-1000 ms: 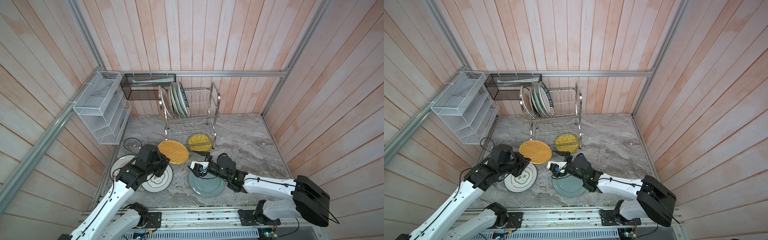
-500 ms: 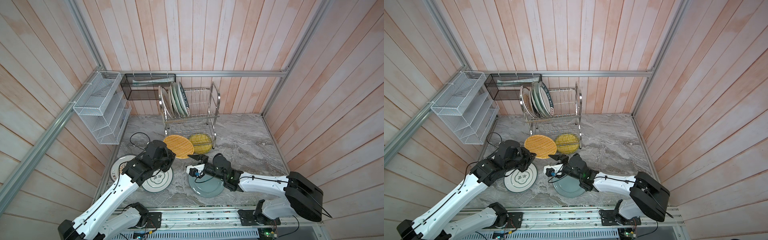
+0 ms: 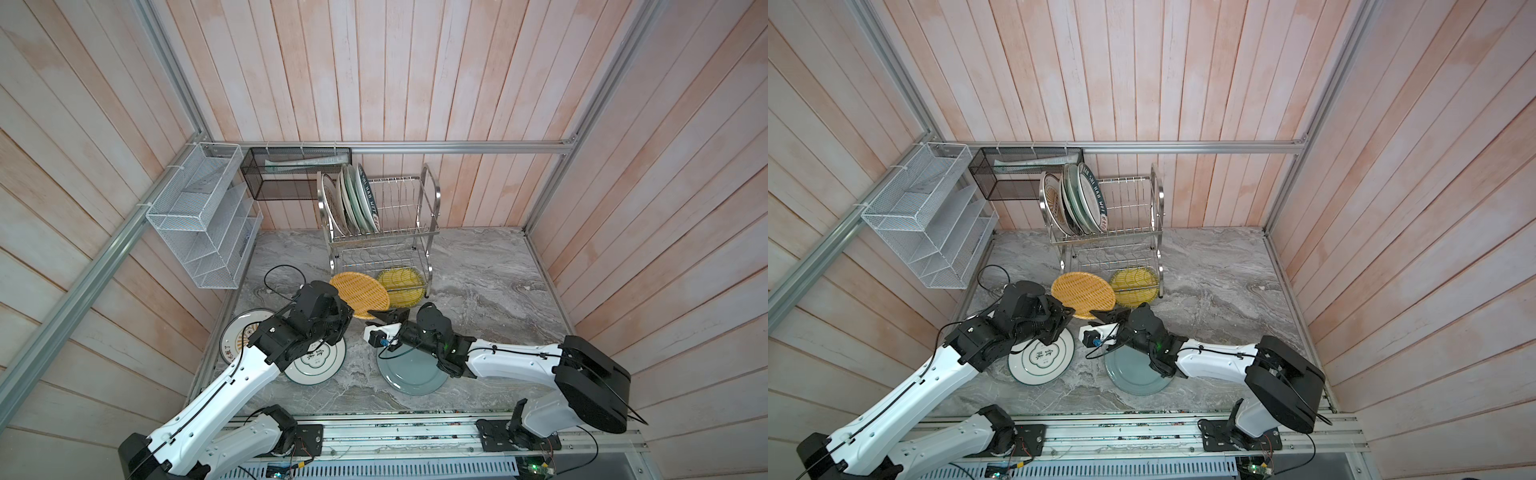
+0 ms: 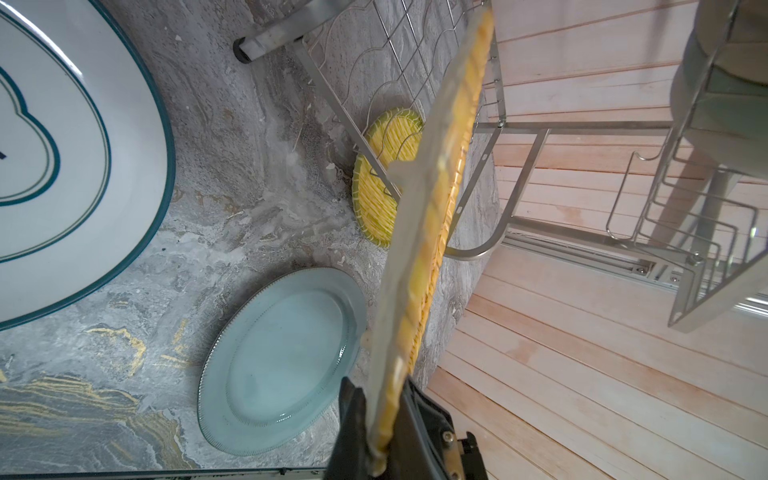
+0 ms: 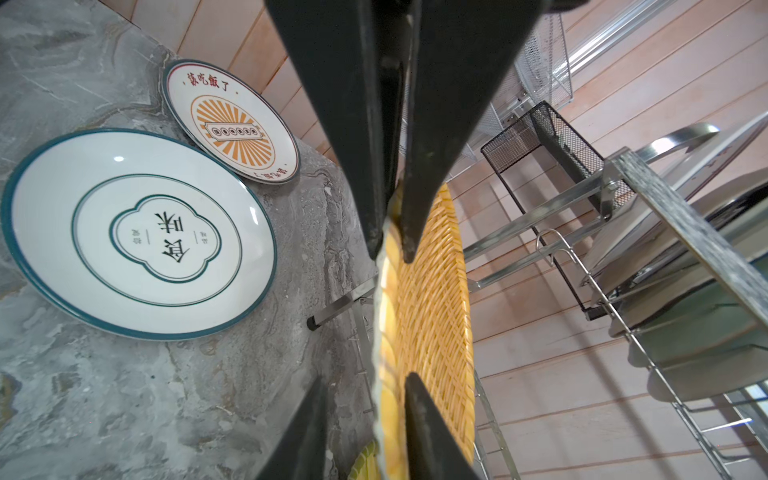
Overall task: Load the plates into the dish rack
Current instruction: 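Close the right gripper on the basket rim while the left gripper holds it upright, then open the left gripper and draw back while the right gripper lifts the basket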
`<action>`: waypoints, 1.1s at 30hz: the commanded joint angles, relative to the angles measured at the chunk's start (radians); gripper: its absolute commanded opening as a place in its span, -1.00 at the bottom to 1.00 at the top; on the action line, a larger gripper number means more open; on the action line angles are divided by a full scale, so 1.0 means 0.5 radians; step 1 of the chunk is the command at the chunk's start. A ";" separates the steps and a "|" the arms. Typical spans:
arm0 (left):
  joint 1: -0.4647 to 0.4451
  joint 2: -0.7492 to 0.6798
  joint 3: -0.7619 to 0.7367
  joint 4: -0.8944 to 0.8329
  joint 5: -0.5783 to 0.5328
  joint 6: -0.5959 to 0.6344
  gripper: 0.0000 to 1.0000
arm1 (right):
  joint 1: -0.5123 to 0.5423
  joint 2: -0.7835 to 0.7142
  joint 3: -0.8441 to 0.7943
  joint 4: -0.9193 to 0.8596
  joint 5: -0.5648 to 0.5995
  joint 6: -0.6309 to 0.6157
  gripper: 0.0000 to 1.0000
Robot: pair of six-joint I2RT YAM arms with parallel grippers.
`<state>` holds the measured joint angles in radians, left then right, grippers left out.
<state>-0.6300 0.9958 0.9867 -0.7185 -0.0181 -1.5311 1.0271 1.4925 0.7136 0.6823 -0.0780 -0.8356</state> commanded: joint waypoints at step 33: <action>-0.008 -0.884 0.021 0.791 -0.159 1.630 1.00 | 0.137 -0.750 -0.052 -0.036 0.183 0.761 -1.00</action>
<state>-0.6342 0.5800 0.9867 -0.3916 -0.0864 -0.9554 1.0660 1.1915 0.6811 0.6373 0.0372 -0.5732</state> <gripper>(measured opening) 0.999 0.085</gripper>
